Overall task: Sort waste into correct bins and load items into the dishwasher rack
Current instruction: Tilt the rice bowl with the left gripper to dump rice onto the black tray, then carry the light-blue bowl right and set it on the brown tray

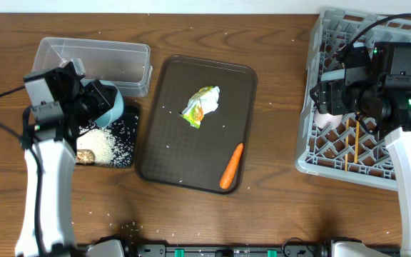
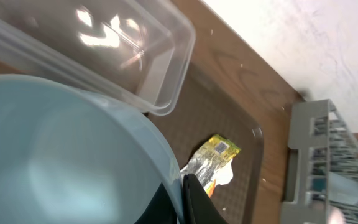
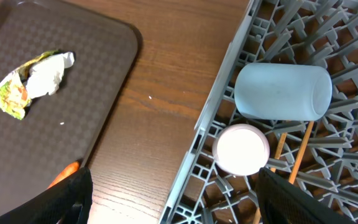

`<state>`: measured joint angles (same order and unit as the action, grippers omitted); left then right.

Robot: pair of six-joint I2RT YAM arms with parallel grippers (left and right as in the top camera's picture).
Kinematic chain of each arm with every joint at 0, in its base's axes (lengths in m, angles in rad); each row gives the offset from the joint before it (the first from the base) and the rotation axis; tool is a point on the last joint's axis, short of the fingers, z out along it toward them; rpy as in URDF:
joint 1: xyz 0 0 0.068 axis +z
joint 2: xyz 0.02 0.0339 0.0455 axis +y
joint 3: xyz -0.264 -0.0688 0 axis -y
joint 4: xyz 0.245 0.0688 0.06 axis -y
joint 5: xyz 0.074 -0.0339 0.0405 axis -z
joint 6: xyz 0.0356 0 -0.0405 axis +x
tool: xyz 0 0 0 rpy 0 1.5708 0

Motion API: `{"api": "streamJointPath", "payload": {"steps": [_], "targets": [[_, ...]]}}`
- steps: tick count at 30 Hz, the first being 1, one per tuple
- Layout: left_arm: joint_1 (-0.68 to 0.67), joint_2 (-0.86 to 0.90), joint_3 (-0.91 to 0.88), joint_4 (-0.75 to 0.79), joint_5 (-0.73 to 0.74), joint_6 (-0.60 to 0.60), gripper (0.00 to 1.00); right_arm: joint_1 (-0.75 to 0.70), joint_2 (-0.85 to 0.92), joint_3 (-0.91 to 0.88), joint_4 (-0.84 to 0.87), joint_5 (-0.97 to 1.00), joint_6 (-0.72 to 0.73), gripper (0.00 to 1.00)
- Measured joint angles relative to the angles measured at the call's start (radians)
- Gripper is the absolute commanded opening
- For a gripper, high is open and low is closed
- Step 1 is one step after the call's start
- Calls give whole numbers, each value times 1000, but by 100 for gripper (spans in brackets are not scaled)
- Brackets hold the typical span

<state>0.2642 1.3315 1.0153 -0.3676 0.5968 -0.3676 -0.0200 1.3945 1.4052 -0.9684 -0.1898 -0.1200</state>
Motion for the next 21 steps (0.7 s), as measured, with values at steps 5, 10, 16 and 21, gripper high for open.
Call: {"api": "streamJointPath", "payload": {"steps": [5, 10, 16, 21], "targets": [[-105, -133, 0, -26, -93, 64, 6, 0, 0, 0, 1, 0, 0, 77], [-321, -166, 0, -27, -216, 146, 6, 0, 0, 0, 2, 0, 10, 77], [-601, -73, 0, -29, -394, 208, 6, 0, 0, 0, -9, 0, 11, 77], [-743, 74, 0, -30, -463, 222, 6, 0, 0, 0, -14, 0, 11, 76]]}}
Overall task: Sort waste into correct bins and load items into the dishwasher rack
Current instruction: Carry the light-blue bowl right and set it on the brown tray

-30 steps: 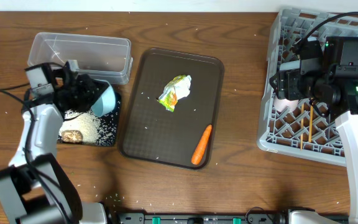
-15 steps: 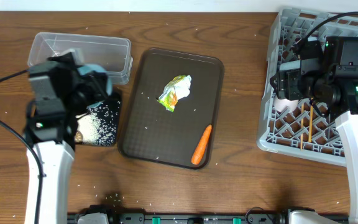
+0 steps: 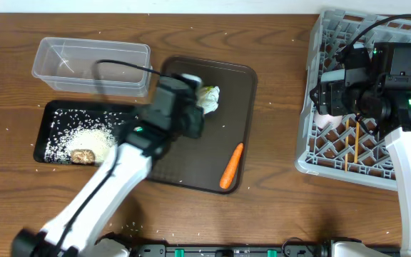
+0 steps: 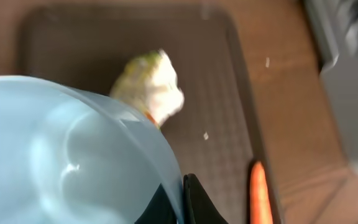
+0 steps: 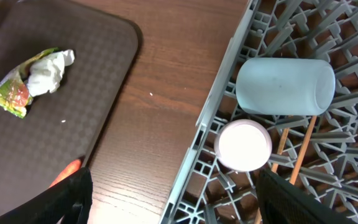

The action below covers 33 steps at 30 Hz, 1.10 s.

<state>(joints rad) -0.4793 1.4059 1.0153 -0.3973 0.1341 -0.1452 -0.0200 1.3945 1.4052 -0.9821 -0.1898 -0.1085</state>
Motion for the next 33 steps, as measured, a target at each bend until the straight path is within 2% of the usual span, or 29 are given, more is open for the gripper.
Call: {"api": "streamJointPath", "payload": {"steps": [6, 8, 11, 17, 23, 28, 33], "targets": [[-68, 139, 0, -12, -19, 4, 7, 0, 0, 0, 0, -1, 0, 78], [-79, 159, 0, -14, -19, 8, 26, 0, 0, 0, 1, -6, 1, 79], [-88, 161, 0, -9, -21, 3, 59, 0, 0, 0, 18, -44, 3, 78], [-87, 126, 3, -41, -29, -53, 80, 11, 22, 0, 69, -159, 31, 76], [-43, -42, 51, -70, -30, -68, 83, 99, 139, 0, 131, -211, 91, 75], [111, -216, 80, -85, -32, -70, 84, 235, 286, 0, 207, -262, 124, 73], [244, -257, 83, -142, -37, -75, 84, 359, 404, 0, 282, -282, 175, 66]]}}
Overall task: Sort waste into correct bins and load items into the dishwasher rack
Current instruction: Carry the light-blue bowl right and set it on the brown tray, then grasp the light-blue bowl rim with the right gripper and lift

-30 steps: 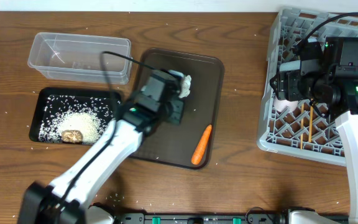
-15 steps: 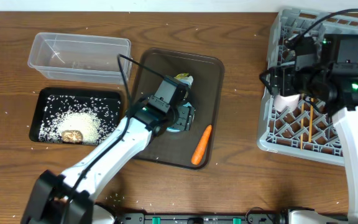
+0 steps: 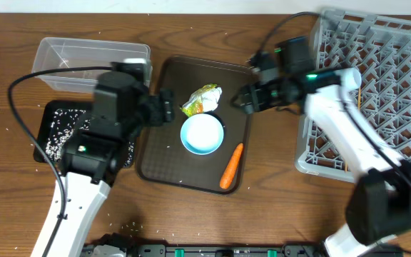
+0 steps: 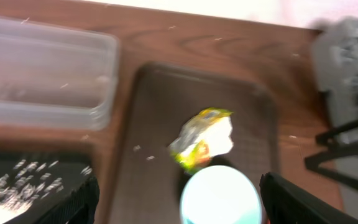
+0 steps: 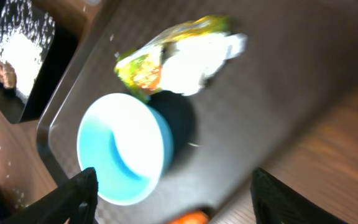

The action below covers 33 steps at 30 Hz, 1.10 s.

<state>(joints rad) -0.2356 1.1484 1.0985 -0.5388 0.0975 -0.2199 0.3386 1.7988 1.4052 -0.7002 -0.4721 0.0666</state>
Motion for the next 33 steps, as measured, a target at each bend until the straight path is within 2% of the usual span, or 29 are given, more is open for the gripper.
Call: {"api": "streamJointPath", "payload": {"steps": [3, 6, 8, 12, 15, 16, 27, 32, 33], "targets": [[47, 14, 0, -35, 0, -2, 83, 71, 79, 0, 45, -7, 50, 59], [70, 35, 0, -50, 0, -2, 83, 118, 142, 0, 55, 6, 109, 57], [72, 51, 0, -58, 0, -2, 84, 144, 180, 0, 55, 24, 148, 52], [72, 87, 0, -60, 0, -2, 84, 167, 231, 0, 54, 45, 203, 26], [72, 113, 0, -60, 0, -2, 83, 169, 243, 0, 52, 54, 227, 11], [72, 121, 0, -60, 0, -2, 84, 169, 243, 0, 53, 58, 233, 1], [72, 165, 0, -60, 0, -2, 83, 159, 237, 0, 53, 64, 232, 1], [72, 174, 0, -60, 0, -2, 84, 109, 106, -8, 35, 116, 194, 1], [72, 176, 0, -60, 0, -3, 94, 95, 55, -8, 32, 142, 189, 1]]}}
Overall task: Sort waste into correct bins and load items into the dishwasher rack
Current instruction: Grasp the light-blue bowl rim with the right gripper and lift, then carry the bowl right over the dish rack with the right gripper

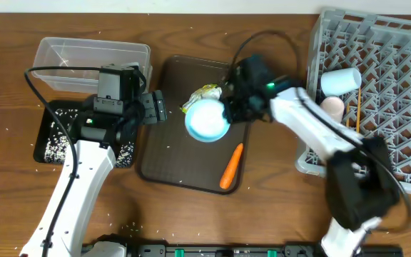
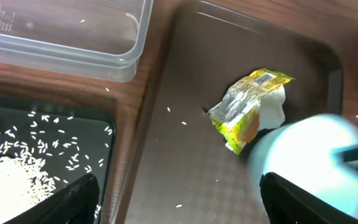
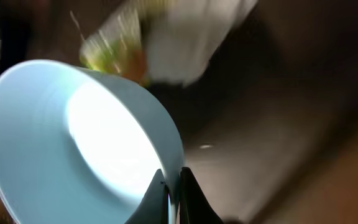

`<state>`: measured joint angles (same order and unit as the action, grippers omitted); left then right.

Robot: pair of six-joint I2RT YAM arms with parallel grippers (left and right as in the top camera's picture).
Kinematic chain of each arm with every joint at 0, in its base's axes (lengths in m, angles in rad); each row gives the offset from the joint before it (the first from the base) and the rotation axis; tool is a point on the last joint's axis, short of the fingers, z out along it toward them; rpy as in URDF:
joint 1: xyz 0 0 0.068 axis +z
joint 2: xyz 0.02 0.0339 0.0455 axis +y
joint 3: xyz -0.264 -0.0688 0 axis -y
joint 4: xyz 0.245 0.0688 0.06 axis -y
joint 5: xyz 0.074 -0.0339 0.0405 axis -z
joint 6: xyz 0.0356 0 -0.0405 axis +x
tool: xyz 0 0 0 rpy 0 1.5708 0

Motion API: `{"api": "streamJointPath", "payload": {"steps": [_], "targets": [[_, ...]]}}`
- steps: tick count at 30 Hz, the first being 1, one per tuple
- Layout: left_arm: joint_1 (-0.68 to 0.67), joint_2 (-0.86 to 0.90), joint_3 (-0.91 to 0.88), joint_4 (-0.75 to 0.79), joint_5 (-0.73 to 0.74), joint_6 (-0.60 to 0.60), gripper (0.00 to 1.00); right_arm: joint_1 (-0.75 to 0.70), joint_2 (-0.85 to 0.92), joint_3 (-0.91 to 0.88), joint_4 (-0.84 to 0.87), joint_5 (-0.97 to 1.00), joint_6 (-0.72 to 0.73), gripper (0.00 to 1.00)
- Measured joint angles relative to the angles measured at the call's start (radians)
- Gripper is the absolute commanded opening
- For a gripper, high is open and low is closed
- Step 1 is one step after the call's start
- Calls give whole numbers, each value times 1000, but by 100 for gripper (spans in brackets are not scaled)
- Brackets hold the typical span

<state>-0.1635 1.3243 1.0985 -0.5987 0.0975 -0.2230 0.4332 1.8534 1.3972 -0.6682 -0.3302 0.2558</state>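
A light blue bowl (image 1: 207, 119) hangs tilted over the brown tray (image 1: 168, 160), with my right gripper (image 3: 173, 186) shut on its rim. The bowl (image 3: 79, 137) fills the right wrist view. Just behind it lies a crumpled yellow-green wrapper (image 1: 202, 96), also seen in the left wrist view (image 2: 250, 106). An orange carrot (image 1: 232, 165) lies at the tray's front right. My left gripper (image 2: 179, 208) stands open over the tray's left edge with nothing between its fingers. The grey dishwasher rack (image 1: 312, 153) is at the right.
A clear plastic bin (image 1: 91, 63) stands at the back left. In front of it a black tray (image 1: 48, 121) holds rice and a brown lump. The rack holds a blue cup (image 1: 340, 78), a pink cup (image 1: 332, 107) and chopsticks (image 1: 357, 114).
The bowl stood upright on the brown tray with my right gripper open beside it; now the right gripper is shut on its rim and the bowl is tilted. The left gripper sits slightly further left.
My left gripper held the bowl tipped over the black rice tray while the right hung over the rack. Then the left had it over the brown tray. Then the bowl stood on the tray, left open, right reaching in. Now the right holds it.
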Motion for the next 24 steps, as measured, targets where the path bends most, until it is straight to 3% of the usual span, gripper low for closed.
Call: {"api": "streamJointPath", "payload": {"steps": [1, 6, 10, 18, 24], "targets": [[0, 2, 0, 0, 0, 3, 98, -15, -52, 0, -6, 32, -3, 1], [0, 9, 0, 0, 0, -9, 98, -92, -315, 3, -80, 255, -13, 1], [0, 9, 0, 0, 0, -9, 98, -148, -417, 5, -146, 439, -15, 1], [0, 9, 0, 0, 0, -9, 98, -316, -500, 5, -153, 808, -16, 1], [0, 9, 0, 0, 0, -9, 98, -426, -491, 4, -63, 1071, -19, 1]]}}
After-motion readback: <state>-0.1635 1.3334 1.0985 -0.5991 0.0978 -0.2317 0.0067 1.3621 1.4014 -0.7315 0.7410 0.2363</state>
